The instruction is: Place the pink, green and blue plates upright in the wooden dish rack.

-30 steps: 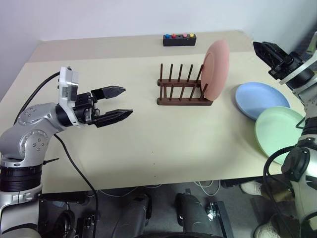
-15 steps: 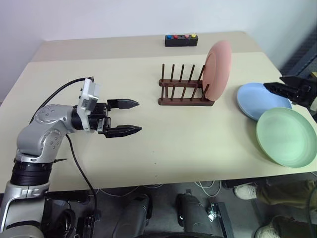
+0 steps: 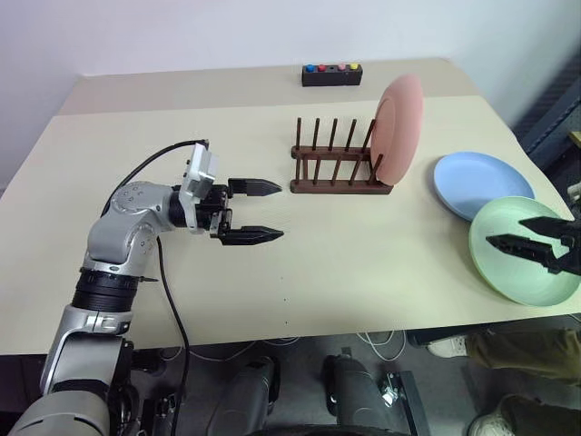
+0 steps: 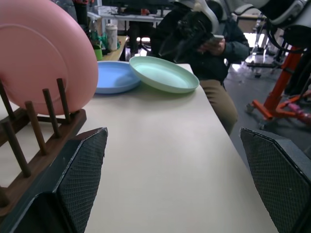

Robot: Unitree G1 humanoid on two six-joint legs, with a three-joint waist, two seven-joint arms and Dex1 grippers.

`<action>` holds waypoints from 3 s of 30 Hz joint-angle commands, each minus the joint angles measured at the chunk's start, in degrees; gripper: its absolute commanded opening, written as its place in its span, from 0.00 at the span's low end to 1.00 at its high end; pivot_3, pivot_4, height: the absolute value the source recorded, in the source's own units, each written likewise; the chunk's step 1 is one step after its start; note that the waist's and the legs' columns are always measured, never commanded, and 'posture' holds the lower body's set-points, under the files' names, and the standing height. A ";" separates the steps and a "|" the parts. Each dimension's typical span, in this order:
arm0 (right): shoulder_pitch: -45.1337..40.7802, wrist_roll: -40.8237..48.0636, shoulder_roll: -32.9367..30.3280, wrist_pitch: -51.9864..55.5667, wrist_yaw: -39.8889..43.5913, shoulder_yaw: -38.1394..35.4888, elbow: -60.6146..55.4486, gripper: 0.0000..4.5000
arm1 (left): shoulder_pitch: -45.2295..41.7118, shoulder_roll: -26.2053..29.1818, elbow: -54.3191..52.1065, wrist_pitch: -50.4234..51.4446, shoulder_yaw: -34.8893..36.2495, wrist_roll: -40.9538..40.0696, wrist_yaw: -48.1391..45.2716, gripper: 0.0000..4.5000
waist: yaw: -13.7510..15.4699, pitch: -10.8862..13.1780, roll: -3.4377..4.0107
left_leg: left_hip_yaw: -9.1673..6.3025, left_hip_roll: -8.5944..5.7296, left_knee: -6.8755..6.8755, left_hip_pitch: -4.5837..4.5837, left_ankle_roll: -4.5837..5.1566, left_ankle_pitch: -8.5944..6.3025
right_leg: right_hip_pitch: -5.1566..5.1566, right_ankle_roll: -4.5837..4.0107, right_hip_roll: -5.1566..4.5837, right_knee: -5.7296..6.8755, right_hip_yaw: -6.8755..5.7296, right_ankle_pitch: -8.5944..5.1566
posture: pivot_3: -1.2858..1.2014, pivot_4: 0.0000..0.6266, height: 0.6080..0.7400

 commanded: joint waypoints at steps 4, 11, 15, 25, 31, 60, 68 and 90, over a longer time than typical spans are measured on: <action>6.10 -1.16 2.44 -0.66 -3.56 -0.67 -5.56 0.99 | -1.86 -0.82 0.44 -1.73 0.35 0.98 -1.01 1.00 | 0.52 -0.01 -0.02 | 0.00 -0.01 0.00 0.00 0.03 -0.02 | 0.03 0.01 -0.01 -0.03 0.00 0.00 | 0.52 0.24 1.00; 8.89 -3.22 2.88 -2.91 -6.27 3.74 -6.43 0.99 | -1.58 -0.18 -0.30 -1.01 0.67 0.92 -0.89 1.00 | 1.08 -0.02 -0.02 | 0.02 -0.01 0.04 0.00 0.04 -0.02 | 0.04 0.02 0.00 -0.05 0.00 0.01 | 0.52 0.24 1.00; 9.69 -6.50 1.97 -6.40 -7.69 7.72 -5.64 0.90 | -1.29 0.08 -0.65 -0.89 0.90 0.95 -0.51 1.00 | 1.12 -0.02 -0.03 | 0.02 0.00 0.03 0.00 0.04 -0.02 | 0.04 0.03 0.00 -0.05 -0.01 0.01 | 0.52 0.24 1.00; 10.54 -14.42 0.39 -14.36 -9.09 14.43 -2.91 0.01 | -0.46 0.89 -1.65 -0.47 1.49 0.62 0.41 1.00 | 0.97 -0.03 -0.04 | 0.02 0.00 0.03 0.00 0.04 -0.02 | 0.05 0.03 0.02 -0.06 -0.01 0.01 | 0.52 0.24 1.00; 10.44 -15.66 -0.88 -15.20 -7.93 14.22 -3.32 0.01 | -0.94 0.93 -1.42 -0.04 1.91 0.15 0.82 1.00 | 1.11 -0.07 -0.11 | 0.01 0.00 0.07 0.02 0.04 -0.03 | 0.10 0.03 0.02 -0.07 -0.01 0.01 | 0.52 0.24 1.00; -51.17 18.51 10.68 -3.88 -11.29 -3.80 20.83 0.01 | 0.10 0.87 -3.24 1.63 5.93 -1.81 4.87 1.00 | 0.95 -0.03 -0.09 | 0.05 0.04 -0.01 -0.03 0.08 -0.05 | 0.03 0.03 0.02 -0.14 -0.01 0.03 | 0.52 0.24 1.00; -63.36 30.59 24.37 -8.55 -16.51 -6.93 29.75 0.01 | 2.24 2.37 -5.82 1.75 8.91 -1.93 8.30 1.00 | 0.65 -0.03 -0.09 | 0.04 0.02 0.00 -0.03 0.07 -0.04 | 0.00 0.05 0.03 -0.08 0.00 0.07 | 0.52 0.24 1.00; -58.65 26.32 32.84 -10.00 -0.52 12.81 40.64 0.01 | 13.40 7.63 -19.57 6.87 15.40 -6.66 16.34 1.00 | -0.52 -0.03 -0.05 | 0.05 0.02 -0.03 -0.02 0.07 -0.04 | -0.06 0.04 0.06 -0.02 0.02 0.08 | 0.52 0.24 1.00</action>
